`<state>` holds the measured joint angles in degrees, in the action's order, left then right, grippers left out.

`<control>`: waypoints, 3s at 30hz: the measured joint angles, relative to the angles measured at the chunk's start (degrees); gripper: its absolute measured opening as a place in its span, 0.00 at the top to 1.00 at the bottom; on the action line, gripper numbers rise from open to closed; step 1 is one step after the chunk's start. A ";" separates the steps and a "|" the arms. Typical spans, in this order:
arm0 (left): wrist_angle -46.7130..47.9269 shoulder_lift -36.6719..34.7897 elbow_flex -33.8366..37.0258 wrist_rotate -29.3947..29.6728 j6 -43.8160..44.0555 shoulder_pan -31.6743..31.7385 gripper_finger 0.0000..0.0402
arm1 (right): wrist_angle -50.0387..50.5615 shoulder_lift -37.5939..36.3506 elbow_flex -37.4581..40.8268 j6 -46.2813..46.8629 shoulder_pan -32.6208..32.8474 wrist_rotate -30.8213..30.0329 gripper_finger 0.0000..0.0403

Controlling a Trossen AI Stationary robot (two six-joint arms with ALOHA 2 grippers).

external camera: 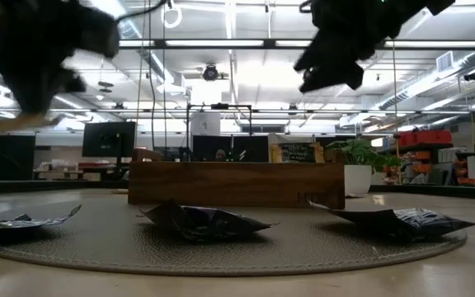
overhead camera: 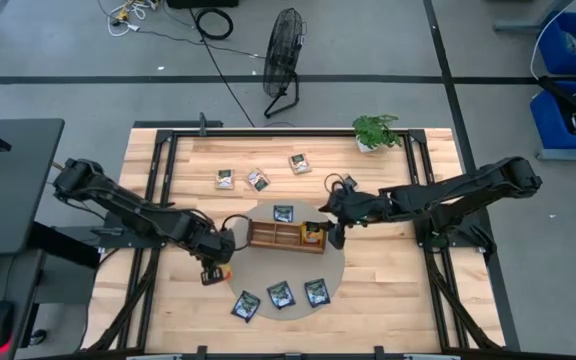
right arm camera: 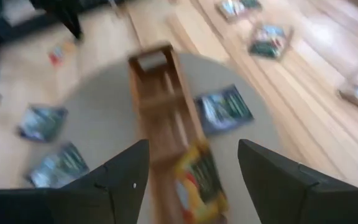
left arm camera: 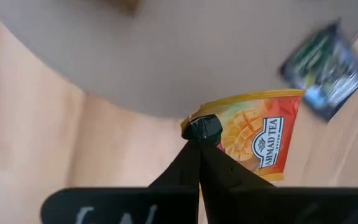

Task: Pick & Place Tea
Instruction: Put the yellow tea bag into the right section of the wooden organizer

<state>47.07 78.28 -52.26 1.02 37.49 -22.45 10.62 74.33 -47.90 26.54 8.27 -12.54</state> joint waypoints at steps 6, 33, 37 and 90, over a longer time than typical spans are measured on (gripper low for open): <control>5.13 -0.28 -8.27 6.46 -6.45 3.46 1.00 | -11.62 -0.51 -0.25 3.07 -0.17 1.48 0.38; 2.27 3.23 -27.77 10.12 -30.67 19.79 1.00 | 6.47 14.76 -29.40 10.68 -8.15 21.60 0.38; 2.19 4.05 -28.46 10.20 -30.73 19.77 1.00 | 7.02 16.67 -31.54 11.97 -8.15 21.60 0.38; -19.54 -4.65 -28.52 4.98 -22.50 20.58 0.58 | 15.13 1.39 -32.06 -1.04 -10.18 7.99 1.00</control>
<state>27.53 73.62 -80.78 6.00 14.99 -1.87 25.74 75.71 -79.96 25.50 -1.90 -4.56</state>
